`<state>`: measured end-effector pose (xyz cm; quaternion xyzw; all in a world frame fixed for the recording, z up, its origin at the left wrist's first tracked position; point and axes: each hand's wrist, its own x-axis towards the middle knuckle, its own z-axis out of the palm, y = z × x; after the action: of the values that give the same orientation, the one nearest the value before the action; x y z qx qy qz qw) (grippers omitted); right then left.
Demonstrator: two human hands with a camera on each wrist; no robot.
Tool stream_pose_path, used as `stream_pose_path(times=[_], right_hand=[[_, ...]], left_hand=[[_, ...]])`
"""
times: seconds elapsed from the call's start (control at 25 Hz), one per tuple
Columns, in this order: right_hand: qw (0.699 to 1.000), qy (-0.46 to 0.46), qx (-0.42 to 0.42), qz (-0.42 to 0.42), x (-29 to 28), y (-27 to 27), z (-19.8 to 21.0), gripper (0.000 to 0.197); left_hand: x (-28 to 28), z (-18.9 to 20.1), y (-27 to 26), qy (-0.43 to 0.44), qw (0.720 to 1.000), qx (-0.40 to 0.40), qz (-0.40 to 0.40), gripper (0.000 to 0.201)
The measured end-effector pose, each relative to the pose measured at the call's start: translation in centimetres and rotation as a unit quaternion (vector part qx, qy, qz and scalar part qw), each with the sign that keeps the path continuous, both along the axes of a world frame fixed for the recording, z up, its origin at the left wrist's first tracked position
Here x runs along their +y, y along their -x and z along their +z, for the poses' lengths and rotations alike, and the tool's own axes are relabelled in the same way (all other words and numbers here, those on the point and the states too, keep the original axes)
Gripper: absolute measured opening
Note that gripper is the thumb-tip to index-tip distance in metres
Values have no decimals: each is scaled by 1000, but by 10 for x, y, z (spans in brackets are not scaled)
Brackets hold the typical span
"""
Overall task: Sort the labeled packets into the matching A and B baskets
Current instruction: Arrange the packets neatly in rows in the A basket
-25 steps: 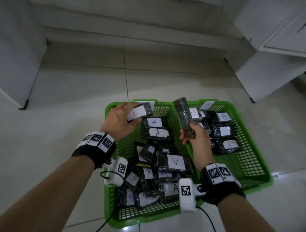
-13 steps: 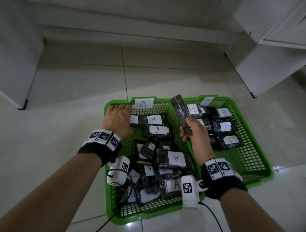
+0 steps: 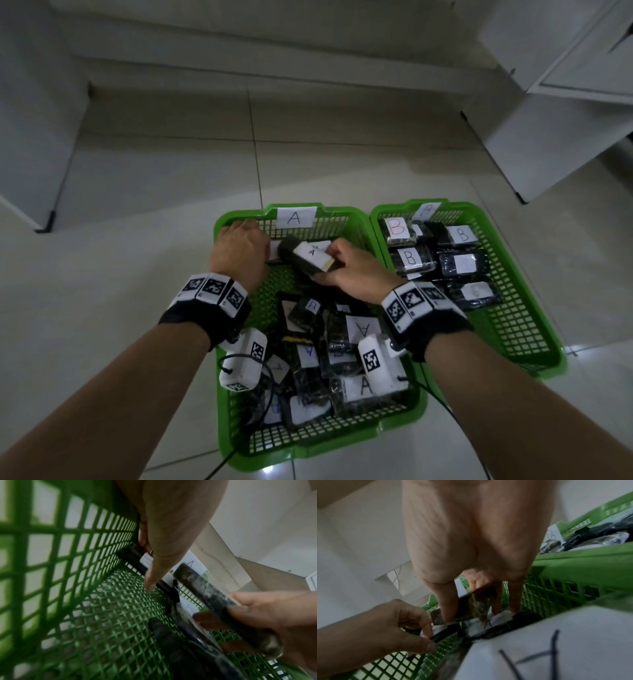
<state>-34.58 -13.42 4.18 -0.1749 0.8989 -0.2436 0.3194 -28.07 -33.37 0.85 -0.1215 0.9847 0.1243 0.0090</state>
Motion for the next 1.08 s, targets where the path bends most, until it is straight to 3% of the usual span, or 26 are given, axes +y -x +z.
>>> stream_pose_path(times=[0.2, 0.28, 0.4, 0.52, 0.6, 0.64, 0.76, 0.84, 0.96, 1.08], right_hand=[[998, 41, -7, -57, 11, 0, -10, 46], [991, 89, 35, -92, 16, -3, -10, 39], [975, 142, 132, -110, 19, -5, -3, 45], [963, 161, 197, -89, 22, -6, 4, 52], [963, 173, 190, -78, 22, -5, 7, 54], [965, 178, 178, -74, 20, -3, 9, 54], [972, 198, 115, -49, 7, -5, 15, 56], [975, 199, 87, -38, -3, -7, 17, 62], [987, 119, 90, -61, -8, -6, 12, 78], [995, -31, 90, -2, -4, -4, 1, 63]], left_hand=[[-3, -1, -7, -62, 997, 28, -40, 23], [-1, -1, -9, -50, 996, 2, -71, 27], [0, 1, -7, -44, 997, -26, -63, 27], [-1, 3, -7, -138, 990, 35, -11, 29], [-4, 10, -11, -256, 960, 111, 11, 43], [-4, 16, -14, -288, 947, 141, -19, 54], [0, 28, -16, -271, 940, 149, -144, 75], [0, 26, -13, -235, 947, 151, -159, 65], [-8, 18, -12, -211, 964, 143, -75, 49], [-14, 7, -14, -261, 953, 143, 63, 47]])
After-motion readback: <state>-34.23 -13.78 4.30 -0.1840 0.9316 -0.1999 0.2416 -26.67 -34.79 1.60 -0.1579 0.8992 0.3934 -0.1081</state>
